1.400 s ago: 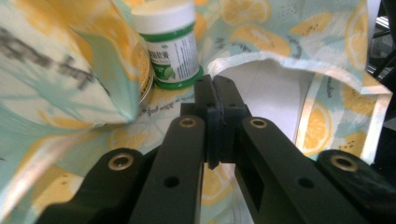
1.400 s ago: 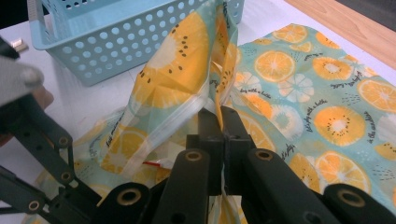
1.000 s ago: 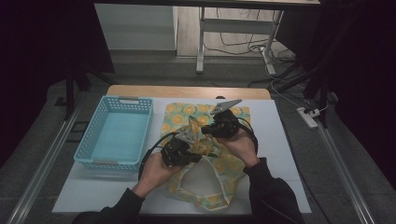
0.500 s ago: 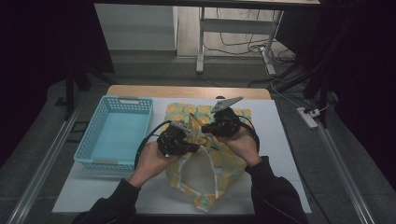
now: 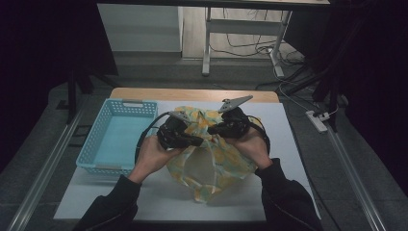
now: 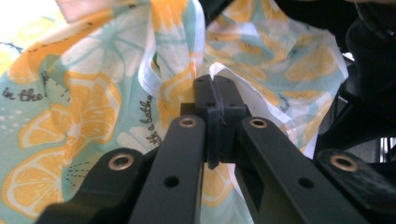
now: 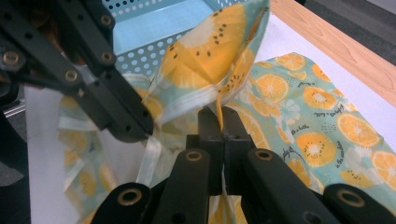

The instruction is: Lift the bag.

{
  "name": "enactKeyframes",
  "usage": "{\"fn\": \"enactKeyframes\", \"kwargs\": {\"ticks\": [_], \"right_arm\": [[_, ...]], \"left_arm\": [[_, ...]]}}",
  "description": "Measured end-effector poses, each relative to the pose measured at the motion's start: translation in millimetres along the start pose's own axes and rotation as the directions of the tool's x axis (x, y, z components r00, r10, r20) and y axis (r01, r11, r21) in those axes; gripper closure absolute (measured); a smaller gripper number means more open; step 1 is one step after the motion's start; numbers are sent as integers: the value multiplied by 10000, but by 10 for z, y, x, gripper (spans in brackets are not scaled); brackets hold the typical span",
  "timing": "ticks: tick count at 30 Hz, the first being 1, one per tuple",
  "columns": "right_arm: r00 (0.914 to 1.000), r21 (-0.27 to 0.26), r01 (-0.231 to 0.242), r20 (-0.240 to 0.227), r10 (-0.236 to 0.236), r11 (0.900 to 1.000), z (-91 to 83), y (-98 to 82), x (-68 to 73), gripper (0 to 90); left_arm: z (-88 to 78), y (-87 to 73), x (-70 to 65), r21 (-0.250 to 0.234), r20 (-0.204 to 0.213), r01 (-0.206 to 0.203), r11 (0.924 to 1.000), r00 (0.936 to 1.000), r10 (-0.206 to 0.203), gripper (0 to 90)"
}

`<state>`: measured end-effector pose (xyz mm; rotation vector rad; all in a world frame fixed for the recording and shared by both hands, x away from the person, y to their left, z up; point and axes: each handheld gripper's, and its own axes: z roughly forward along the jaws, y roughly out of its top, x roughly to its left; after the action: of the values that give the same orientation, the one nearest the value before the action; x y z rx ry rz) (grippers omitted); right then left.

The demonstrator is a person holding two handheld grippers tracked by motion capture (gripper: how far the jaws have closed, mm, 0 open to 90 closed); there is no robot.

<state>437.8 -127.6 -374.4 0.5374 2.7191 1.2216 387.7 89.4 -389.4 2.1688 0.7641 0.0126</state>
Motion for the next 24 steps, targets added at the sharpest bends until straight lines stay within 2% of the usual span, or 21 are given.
{"fn": "enactKeyframes", "kwargs": {"ticks": [5,11,24], "right_arm": [[10000,-73,5,-80,-5,10000,-29,53,8,900],[9999,-138,94,41,-94,9999,-104,145,21,900],[9995,-462,-61,316,75,9989,-282,180,-86,900]], "left_arm": [[-104,118,25,-102,-109,-87,9999,9999,86,897],[-245,265,66,-279,-122,-129,9995,9998,126,897],[-490,408,184,-836,-80,77,9965,9999,-84,898]]}}
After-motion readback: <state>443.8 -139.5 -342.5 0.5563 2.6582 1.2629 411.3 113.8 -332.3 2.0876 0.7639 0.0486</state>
